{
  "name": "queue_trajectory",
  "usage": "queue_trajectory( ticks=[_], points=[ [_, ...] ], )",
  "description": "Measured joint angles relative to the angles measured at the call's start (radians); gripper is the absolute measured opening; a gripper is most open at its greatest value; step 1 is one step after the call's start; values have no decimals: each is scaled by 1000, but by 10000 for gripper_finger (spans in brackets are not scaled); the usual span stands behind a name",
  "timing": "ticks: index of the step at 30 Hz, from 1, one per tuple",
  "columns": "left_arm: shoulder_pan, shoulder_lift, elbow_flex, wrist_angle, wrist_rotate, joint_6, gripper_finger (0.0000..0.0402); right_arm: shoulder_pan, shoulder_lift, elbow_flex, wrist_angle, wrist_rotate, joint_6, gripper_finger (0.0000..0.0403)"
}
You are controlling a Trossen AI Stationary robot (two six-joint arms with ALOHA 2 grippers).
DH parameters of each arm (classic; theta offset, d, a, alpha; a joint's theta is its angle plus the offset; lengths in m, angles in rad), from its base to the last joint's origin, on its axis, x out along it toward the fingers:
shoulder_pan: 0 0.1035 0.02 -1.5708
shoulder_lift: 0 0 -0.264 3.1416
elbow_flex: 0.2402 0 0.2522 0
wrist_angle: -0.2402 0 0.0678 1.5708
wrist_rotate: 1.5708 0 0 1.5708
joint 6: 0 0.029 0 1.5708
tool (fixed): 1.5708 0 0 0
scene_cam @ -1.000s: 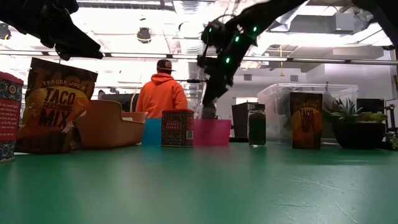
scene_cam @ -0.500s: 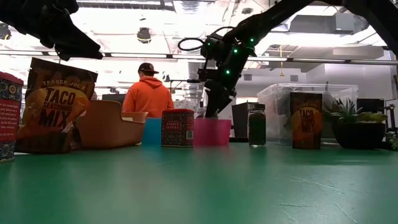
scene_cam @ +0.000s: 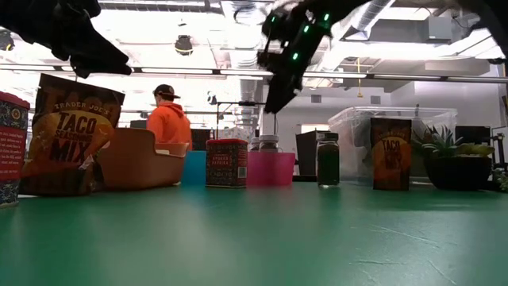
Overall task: Sort spices by type
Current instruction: Put the bottom left brown seasoning bag into the orange bin
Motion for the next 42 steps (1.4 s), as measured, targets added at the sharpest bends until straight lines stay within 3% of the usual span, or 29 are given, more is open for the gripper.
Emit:
queue_trajectory(
  ticks=[6, 10, 17, 23, 27, 34, 42],
  points=[
    [0, 59, 0, 36, 105, -66, 176, 103, -54, 2, -126, 7, 50, 322],
    [-3, 170, 15, 65, 161, -82, 176, 218, -65, 0, -143, 96, 94, 321],
    [-114, 356, 200, 45, 210, -75, 176, 382, -68, -27, -99, 244, 167, 321],
    [-246, 523, 360, -112, 110, -113, 176, 411, -94, -175, -52, 255, 257, 321],
    [-292, 626, 414, -197, 142, -237, 176, 425, -141, -257, 22, 306, 304, 321],
    [-306, 740, 482, -385, 156, -472, 176, 465, -252, -337, 129, 436, 317, 321],
    [-306, 834, 486, -399, 177, -488, 176, 509, -345, -387, 192, 535, 383, 321]
  ],
)
